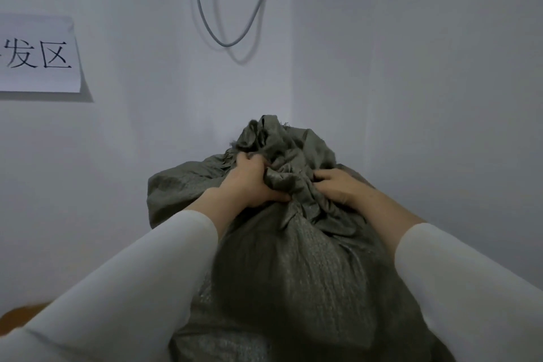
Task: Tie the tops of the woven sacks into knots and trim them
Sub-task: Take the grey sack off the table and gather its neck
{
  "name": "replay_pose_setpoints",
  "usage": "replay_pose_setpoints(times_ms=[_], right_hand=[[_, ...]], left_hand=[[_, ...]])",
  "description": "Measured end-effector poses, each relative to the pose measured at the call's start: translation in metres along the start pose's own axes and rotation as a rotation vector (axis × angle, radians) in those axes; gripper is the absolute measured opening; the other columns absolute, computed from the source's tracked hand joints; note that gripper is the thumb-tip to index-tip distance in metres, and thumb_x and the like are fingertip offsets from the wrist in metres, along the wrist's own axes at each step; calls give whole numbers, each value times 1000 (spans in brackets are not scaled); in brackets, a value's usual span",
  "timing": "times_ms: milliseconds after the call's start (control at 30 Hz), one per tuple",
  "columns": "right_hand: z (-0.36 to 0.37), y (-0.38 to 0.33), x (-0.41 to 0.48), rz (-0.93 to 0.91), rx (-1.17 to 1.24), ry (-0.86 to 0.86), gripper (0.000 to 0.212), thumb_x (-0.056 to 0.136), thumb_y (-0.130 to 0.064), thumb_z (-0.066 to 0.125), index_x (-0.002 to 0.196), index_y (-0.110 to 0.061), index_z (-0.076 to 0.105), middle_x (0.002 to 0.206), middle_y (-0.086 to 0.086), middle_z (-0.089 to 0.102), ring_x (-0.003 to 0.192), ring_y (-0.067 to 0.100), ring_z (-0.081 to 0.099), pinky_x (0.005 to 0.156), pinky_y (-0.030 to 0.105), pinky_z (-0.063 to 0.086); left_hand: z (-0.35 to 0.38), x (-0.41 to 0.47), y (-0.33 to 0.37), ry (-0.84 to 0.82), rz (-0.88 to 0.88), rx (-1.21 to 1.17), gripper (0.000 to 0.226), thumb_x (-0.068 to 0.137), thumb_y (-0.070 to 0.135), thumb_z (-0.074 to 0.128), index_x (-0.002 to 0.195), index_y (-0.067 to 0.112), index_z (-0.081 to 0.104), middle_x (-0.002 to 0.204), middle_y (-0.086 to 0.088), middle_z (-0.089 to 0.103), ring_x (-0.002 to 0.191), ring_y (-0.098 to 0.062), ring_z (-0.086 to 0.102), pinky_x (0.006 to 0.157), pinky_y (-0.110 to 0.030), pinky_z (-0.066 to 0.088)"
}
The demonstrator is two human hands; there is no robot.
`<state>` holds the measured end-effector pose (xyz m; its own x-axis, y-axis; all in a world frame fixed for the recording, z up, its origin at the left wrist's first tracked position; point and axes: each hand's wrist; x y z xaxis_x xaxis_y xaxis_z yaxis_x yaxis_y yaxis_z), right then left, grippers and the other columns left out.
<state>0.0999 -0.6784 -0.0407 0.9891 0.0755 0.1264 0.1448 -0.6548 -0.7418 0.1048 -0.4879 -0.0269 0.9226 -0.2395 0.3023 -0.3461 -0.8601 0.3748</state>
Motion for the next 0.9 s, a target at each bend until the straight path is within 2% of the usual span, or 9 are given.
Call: replay_pose_setpoints(times_ms=[100, 167, 267, 367, 500, 633, 733, 800, 900], right_hand=[[-4, 1, 3, 24, -17, 2, 33, 79, -22, 65, 102, 1, 66, 109, 15, 67, 104, 28, 62, 96, 36, 49], [-10, 2, 3, 44, -20, -32, 21, 77, -15, 65, 81, 6, 63, 81, 14, 63, 78, 24, 61, 78, 27, 49], [-19, 6, 0, -4, 105, 33, 14, 71, -8, 64, 59, -12, 57, 62, -1, 53, 64, 13, 47, 58, 22, 37], [-32, 27, 5, 1, 257, 237, 28, 74, 2, 55, 95, -16, 63, 96, 5, 61, 76, 14, 54, 59, 19, 44], [-37, 54, 17, 123, -180, 158, 84, 77, -17, 72, 146, -14, 25, 151, 9, 23, 136, 27, 33, 106, 34, 36], [-33, 66, 25, 167, -46, 94, 97, 80, -29, 71, 151, -17, 6, 156, 6, 22, 141, 25, 28, 113, 36, 28], [-36, 71, 28, 247, -111, 89, 99, 78, -43, 70, 150, -34, 4, 157, 10, 12, 143, 31, 21, 116, 42, 26], [-36, 72, 26, 296, -157, 61, 91, 80, -49, 66, 149, -39, 9, 158, 12, 4, 143, 34, 18, 115, 43, 24], [-36, 72, 25, 196, 40, 142, 66, 83, -30, 70, 141, -23, 41, 145, 7, 41, 131, 27, 42, 105, 35, 36]], left_hand=[[-3, 6, -4, 118, -42, -85, 118, 48, 45, 90, 139, 23, 18, 148, -12, -1, 138, -41, 21, 115, -46, 27], [-4, 14, -4, 52, -23, -12, 141, 47, 47, 89, 146, 41, -12, 152, -7, -30, 143, -42, -11, 117, -54, 12], [-3, 30, -1, -162, 62, 89, 134, 56, 49, 85, 147, 40, -12, 159, -5, -4, 146, -35, 3, 118, -51, 16], [2, 38, 3, -223, 75, 106, 122, 60, 48, 83, 152, 25, 6, 154, -7, 18, 141, -30, 25, 116, -42, 27], [6, 35, 0, -201, -52, 74, 139, 53, 53, 85, 151, 18, -8, 153, -11, 4, 143, -35, 17, 117, -45, 25], [4, 31, -9, -196, -169, 233, 132, 42, 73, 77, 148, 24, 16, 149, -15, 4, 139, -42, 17, 114, -52, 26], [2, 30, -13, -253, -246, 195, 136, 42, 75, 75, 149, 33, 3, 155, -15, -9, 142, -45, 6, 115, -56, 21], [1, 29, -17, -289, -231, 75, 135, 48, 68, 78, 150, 32, -3, 158, -9, 6, 144, -37, 16, 116, -51, 23], [6, 28, -25, -236, -176, -64, 126, 58, 56, 81, 151, 25, 1, 154, -3, 27, 141, -27, 29, 115, -41, 28]])
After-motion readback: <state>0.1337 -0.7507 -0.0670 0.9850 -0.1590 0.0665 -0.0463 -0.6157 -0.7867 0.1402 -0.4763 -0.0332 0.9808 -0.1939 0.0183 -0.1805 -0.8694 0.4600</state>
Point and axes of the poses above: each hand's wrist, its own x-axis towards the middle knuckle, its own z-axis out of the palm, y = z × x
